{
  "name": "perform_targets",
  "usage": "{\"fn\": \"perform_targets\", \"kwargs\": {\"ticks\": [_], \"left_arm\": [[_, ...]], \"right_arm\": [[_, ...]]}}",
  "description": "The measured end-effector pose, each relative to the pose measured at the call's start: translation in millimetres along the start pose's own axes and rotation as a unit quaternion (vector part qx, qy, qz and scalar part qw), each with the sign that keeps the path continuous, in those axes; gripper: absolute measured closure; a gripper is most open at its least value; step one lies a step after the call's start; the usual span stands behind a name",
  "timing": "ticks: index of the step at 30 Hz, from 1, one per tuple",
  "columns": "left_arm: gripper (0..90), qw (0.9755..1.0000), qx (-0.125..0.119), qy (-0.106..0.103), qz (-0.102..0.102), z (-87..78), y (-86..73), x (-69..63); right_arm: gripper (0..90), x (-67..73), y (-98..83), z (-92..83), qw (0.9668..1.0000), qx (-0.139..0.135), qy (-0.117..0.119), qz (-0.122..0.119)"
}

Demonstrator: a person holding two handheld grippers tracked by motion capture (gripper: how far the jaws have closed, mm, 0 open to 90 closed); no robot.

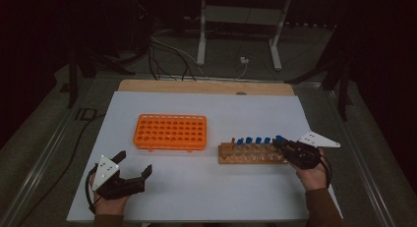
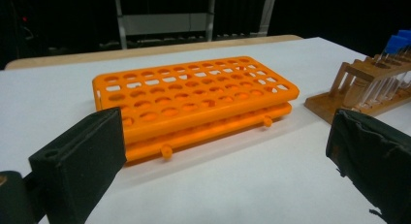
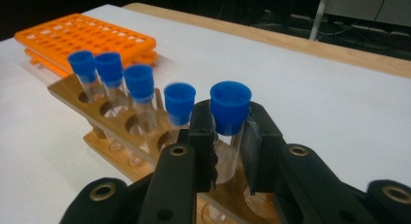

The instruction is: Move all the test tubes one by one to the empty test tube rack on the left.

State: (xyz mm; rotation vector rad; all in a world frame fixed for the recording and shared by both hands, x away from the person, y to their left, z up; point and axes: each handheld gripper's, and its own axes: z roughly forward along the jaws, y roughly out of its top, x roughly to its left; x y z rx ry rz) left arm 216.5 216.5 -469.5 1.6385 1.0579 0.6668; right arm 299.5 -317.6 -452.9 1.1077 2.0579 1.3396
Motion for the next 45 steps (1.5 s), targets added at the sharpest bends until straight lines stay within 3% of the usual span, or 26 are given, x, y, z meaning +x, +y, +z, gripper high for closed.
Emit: {"fn": "perform_targets", "kwargs": {"ticks": [2,12,17,22,28,30,37,45], "left_arm": [[1.3,0.9999,0.001,0.006,0.012,0.3,2.1,-2.6],[1.7,0.9997,-0.005,-0.006,0.025,9.0,20.8,-13.7],[2.0,0.9995,-0.009,-0.024,0.019,17.2,36.7,-22.6],[2.0,0.9981,-0.017,-0.042,0.042,29.7,53.4,-39.3],[2.6,0.9969,-0.007,-0.062,0.048,46.0,62.5,-54.8],[2.8,0.9952,0.002,-0.082,0.053,58.3,64.9,-67.0],[3.2,0.9907,0.008,-0.117,0.068,81.5,69.2,-94.9],[6.5,0.9878,0.018,-0.129,0.085,97.5,71.6,-113.0]], "right_arm": [[77.0,0.3,3.2,-1.3,1.0000,-0.002,-0.001,-0.002],[77.1,3.6,26.3,-9.7,0.9999,-0.014,-0.001,-0.007],[77.0,7.7,38.9,-17.2,0.9997,-0.021,0.005,-0.013],[77.0,11.5,46.4,-27.3,0.9993,-0.031,0.014,-0.012],[77.0,20.6,49.8,-31.1,0.9988,-0.032,0.035,-0.013],[77.0,26.0,50.7,-29.3,0.9984,-0.030,0.045,-0.017],[76.8,47.1,54.0,-21.1,0.9965,-0.029,0.073,-0.029],[76.8,66.4,57.1,-7.0,0.9939,-0.024,0.101,-0.035]]}}
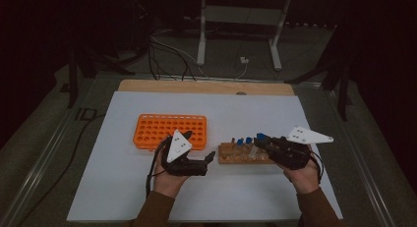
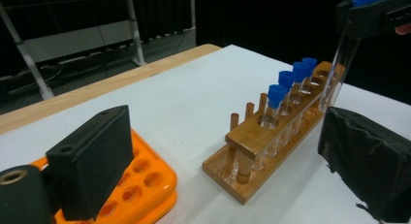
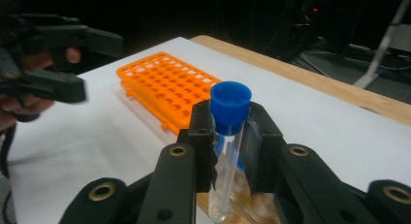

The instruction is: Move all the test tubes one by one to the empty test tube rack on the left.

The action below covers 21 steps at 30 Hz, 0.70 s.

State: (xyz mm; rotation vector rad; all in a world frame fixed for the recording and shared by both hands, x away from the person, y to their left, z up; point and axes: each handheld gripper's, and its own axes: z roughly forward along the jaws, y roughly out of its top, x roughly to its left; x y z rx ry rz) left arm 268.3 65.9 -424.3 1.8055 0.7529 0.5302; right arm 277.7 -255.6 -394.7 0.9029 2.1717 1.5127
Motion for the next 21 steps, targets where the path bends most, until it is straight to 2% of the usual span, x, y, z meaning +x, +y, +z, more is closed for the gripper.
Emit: {"fn": "perform_targets", "kwargs": {"ticks": [3,6,8,16,19,21], "left_arm": [[7.2,0.9999,0.007,-0.013,-0.002,7.1,0.8,-4.1],[8.1,0.9996,0.012,-0.025,0.004,15.8,2.0,-12.1],[11.0,0.9996,0.009,-0.027,0.005,17.1,2.4,-13.9],[17.3,0.9982,0.007,-0.058,-0.009,26.9,8.2,-22.0],[25.5,0.9976,0.008,-0.068,-0.009,29.2,8.4,-24.3],[35.2,0.9966,0.012,-0.081,-0.010,32.8,8.3,-26.6]], "right_arm": [[76.8,5.2,1.5,7.4,1.0000,0.002,0.009,-0.001],[76.8,11.6,4.2,15.6,0.9998,0.003,0.018,-0.003],[76.8,14.6,5.8,19.6,0.9997,0.002,0.022,-0.004],[76.8,27.1,10.8,35.3,0.9992,0.004,0.040,-0.010],[76.8,30.7,11.3,39.7,0.9989,0.004,0.045,-0.012],[76.8,32.8,11.4,41.9,0.9988,0.004,0.048,-0.012]]}}
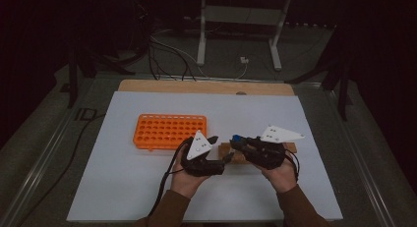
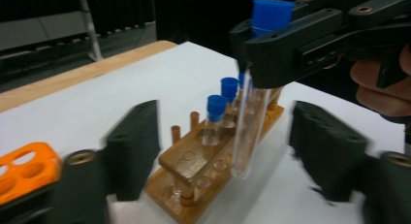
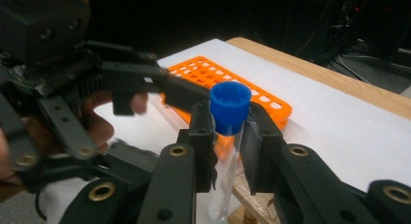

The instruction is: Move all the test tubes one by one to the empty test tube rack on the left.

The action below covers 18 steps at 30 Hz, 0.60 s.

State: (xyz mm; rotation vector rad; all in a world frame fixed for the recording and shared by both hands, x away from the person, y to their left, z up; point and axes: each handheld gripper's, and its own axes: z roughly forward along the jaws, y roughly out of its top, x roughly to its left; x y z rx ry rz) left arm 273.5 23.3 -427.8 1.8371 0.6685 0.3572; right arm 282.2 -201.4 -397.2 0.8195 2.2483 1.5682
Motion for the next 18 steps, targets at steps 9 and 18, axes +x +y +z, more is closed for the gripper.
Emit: {"fn": "perform_targets", "kwargs": {"ticks": [9,18], "left_arm": [[63.7,0.9997,-0.001,-0.026,-0.001,6.5,0.1,-1.3],[76.4,0.9993,0.000,-0.038,0.006,8.6,0.2,-2.4]], "right_arm": [[76.8,4.1,0.1,3.7,1.0000,-0.001,0.009,-0.001],[71.5,4.8,-0.4,5.0,0.9999,-0.004,0.015,0.002]]}}
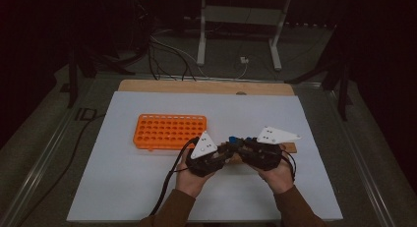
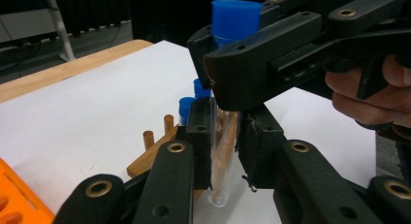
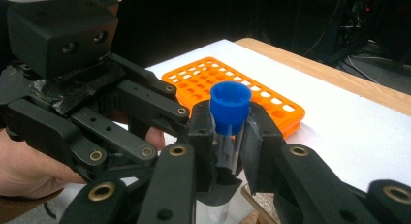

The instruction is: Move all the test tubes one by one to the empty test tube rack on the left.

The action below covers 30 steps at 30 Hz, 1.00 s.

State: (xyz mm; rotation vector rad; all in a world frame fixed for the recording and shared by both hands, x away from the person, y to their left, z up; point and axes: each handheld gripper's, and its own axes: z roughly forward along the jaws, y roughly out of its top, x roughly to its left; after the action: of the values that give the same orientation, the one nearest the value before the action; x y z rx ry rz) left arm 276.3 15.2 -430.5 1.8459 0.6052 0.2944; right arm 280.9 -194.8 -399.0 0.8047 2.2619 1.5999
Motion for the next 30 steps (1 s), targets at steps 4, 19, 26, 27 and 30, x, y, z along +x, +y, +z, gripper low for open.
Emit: {"fn": "perform_targets", "kwargs": {"ticks": [4,19,26,27,30], "left_arm": [[76.7,0.9999,0.004,0.010,-0.002,-1.6,-0.3,3.7],[76.8,0.9986,-0.009,0.050,-0.011,-16.1,-3.1,28.5],[76.7,0.9976,-0.018,0.065,-0.011,-20.7,-5.7,42.6],[76.7,0.9975,-0.018,0.067,-0.011,-20.8,-6.3,45.0],[76.7,0.9970,-0.017,0.075,-0.009,-21.5,-8.2,51.4]], "right_arm": [[51.7,-3.6,-0.6,-2.8,1.0000,-0.006,0.004,0.006],[2.9,-17.9,-14.1,-17.0,0.9964,0.011,-0.084,0.001],[0.2,-24.8,-21.7,-27.6,0.9958,0.001,-0.091,-0.005],[0.2,-26.0,-22.5,-29.1,0.9957,-0.001,-0.093,-0.005],[0.2,-29.9,-25.4,-34.3,0.9951,-0.004,-0.098,-0.004]]}}
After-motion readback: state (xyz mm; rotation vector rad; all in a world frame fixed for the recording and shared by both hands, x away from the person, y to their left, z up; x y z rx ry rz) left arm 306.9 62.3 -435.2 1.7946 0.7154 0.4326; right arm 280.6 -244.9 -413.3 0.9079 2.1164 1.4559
